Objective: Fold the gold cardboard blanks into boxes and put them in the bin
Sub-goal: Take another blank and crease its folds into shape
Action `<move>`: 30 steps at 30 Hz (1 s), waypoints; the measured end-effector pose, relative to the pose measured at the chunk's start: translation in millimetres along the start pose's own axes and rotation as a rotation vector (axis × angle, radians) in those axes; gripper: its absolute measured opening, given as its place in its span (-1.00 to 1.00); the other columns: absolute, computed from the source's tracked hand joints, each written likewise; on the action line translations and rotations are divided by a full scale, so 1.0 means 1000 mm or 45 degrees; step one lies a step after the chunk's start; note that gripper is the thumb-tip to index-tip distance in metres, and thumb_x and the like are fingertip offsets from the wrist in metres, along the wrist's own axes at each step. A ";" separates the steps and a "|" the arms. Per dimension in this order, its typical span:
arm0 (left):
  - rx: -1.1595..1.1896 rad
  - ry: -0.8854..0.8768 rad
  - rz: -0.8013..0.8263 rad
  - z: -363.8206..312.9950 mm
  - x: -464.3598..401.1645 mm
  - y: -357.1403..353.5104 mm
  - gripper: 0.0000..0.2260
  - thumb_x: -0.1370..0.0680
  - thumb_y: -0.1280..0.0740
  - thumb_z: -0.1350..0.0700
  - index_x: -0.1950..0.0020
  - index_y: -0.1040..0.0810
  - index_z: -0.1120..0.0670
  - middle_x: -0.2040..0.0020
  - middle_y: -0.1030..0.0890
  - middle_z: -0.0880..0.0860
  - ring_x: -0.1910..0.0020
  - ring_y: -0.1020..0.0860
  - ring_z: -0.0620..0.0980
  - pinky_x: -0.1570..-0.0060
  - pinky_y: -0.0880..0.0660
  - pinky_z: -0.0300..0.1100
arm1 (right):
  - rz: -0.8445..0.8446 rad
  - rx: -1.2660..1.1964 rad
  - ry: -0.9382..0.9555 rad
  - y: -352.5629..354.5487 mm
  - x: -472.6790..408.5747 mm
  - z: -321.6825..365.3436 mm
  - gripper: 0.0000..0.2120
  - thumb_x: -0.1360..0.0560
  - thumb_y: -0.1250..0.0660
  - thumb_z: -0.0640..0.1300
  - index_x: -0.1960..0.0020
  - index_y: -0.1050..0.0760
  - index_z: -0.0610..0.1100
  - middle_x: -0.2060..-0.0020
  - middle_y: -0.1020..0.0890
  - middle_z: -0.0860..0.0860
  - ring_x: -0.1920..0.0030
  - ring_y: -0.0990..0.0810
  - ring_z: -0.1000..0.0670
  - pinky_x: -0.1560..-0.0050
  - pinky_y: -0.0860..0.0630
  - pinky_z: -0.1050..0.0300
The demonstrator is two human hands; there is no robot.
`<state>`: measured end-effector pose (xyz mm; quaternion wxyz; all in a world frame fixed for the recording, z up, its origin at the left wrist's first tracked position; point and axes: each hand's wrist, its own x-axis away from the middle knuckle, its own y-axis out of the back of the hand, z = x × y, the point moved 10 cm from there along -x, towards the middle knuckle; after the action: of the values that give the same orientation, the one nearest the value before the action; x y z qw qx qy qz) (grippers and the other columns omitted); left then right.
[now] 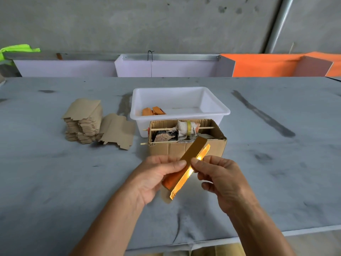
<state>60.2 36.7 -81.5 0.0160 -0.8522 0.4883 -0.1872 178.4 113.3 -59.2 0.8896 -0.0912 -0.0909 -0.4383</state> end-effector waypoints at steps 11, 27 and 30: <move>0.709 0.323 0.271 0.034 0.000 -0.023 -0.92 -0.24 -0.44 0.23 0.34 -0.64 0.25 0.35 -0.60 0.11 0.38 -0.57 -0.01 0.30 -0.56 -0.15 | 0.126 -0.112 0.112 -0.026 0.018 0.006 -0.80 -0.46 -0.35 -0.34 0.16 -0.68 -0.08 0.34 -0.68 0.00 0.36 -0.57 0.14 0.38 -0.45 0.30; 0.300 -0.085 -0.103 0.008 -0.002 0.006 -0.94 -0.32 -0.40 0.18 0.26 -0.63 0.14 0.34 -0.62 0.10 0.35 -0.55 0.01 0.26 -0.45 -0.13 | -0.363 0.434 0.499 -0.011 0.018 0.026 -0.85 -0.37 -0.50 -0.09 0.36 -0.62 -0.02 0.48 -0.63 0.14 0.41 -0.58 0.17 0.34 -0.50 0.27; 0.121 -0.272 -0.309 -0.003 0.004 0.018 -0.95 -0.40 -0.42 0.24 0.24 -0.63 0.11 0.32 -0.66 0.09 0.31 -0.60 -0.01 0.26 -0.48 -0.16 | -0.388 0.526 0.455 -0.009 0.015 0.022 -0.76 -0.41 -0.47 -0.07 0.42 -0.57 0.03 0.53 -0.58 0.16 0.41 -0.58 0.14 0.37 -0.50 0.26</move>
<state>46.2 24.0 -80.9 0.0854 -0.9183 0.3678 -0.1190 178.4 102.0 -33.3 0.8153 0.1848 -0.0328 -0.5477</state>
